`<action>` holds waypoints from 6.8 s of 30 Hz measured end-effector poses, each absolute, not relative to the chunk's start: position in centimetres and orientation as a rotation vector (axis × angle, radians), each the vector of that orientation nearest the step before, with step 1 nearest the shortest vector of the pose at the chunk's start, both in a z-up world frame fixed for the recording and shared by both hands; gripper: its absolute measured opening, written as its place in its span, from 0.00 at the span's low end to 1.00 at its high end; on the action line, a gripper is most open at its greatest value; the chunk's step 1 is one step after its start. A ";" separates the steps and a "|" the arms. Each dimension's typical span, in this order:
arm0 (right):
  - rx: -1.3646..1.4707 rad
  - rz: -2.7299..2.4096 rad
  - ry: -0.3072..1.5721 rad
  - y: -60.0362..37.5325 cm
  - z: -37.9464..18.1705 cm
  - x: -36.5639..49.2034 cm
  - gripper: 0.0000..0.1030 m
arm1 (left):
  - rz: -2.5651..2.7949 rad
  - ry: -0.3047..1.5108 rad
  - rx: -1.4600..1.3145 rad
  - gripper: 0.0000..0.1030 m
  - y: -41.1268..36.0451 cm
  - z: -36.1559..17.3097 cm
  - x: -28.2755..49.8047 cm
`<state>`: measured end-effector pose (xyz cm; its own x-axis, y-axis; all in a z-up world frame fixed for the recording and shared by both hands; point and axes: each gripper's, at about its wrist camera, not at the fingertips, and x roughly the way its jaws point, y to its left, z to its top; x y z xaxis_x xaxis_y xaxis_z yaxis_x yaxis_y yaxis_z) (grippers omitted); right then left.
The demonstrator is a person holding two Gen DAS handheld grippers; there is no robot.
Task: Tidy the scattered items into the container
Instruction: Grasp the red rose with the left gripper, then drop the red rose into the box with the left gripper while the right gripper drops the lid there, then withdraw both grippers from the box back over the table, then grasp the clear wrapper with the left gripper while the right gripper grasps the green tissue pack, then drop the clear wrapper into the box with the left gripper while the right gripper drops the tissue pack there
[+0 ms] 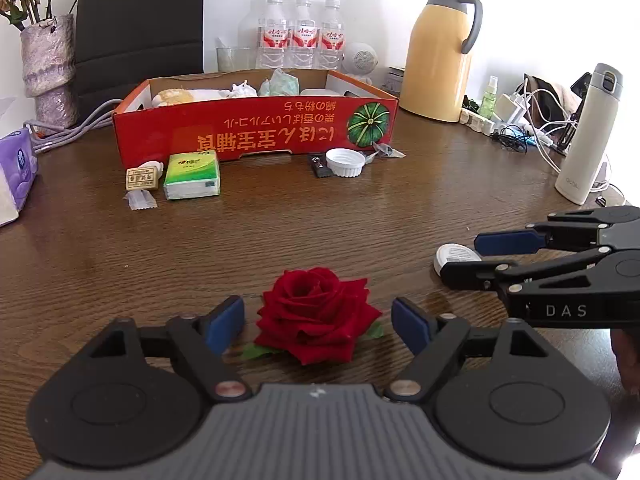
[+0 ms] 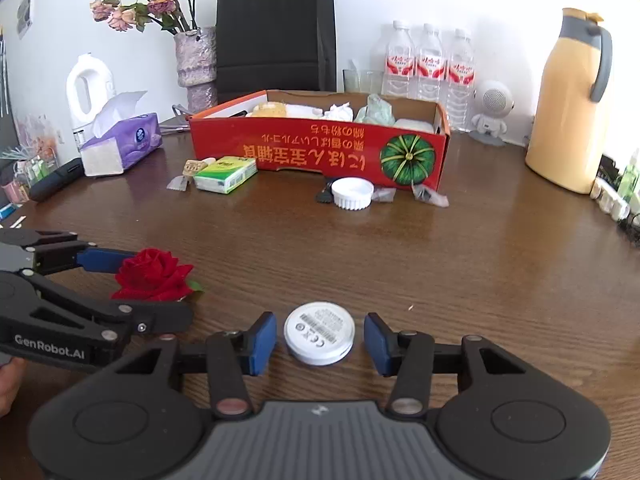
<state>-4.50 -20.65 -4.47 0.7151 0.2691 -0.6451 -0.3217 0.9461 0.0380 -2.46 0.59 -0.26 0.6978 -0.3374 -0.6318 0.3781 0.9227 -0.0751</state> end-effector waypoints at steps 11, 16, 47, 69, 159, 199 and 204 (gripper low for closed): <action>-0.086 0.286 0.667 -19.8 -4.1 -4.9 0.37 | -0.344 0.596 0.035 0.41 1.1 1.3 -4.8; -0.038 0.272 0.515 -19.9 -2.0 -7.3 0.37 | -0.268 0.455 0.052 0.41 1.0 3.0 -7.3; -0.193 0.212 1.026 -18.8 1.9 27.0 0.37 | -0.322 0.830 0.067 0.42 -2.1 5.8 28.2; 0.104 0.210 1.086 -21.3 5.9 29.4 0.77 | -0.198 0.942 0.030 0.94 2.3 9.4 28.9; -0.063 0.258 0.694 -14.4 -4.3 3.9 0.61 | -0.082 0.682 -0.024 0.14 6.6 0.2 9.9; -0.164 0.305 0.893 -20.1 5.2 24.5 0.47 | -0.268 0.856 -0.008 0.13 7.0 5.1 26.4; -0.243 0.261 1.061 -19.0 0.9 26.5 0.52 | -0.302 0.902 0.085 0.51 6.2 5.2 26.1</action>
<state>26.54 -18.96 0.86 0.4629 0.0942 -0.8814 -0.3259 0.9428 -0.0705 26.07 6.22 5.18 0.5808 -0.2231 -0.7829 0.2939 0.9543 -0.0539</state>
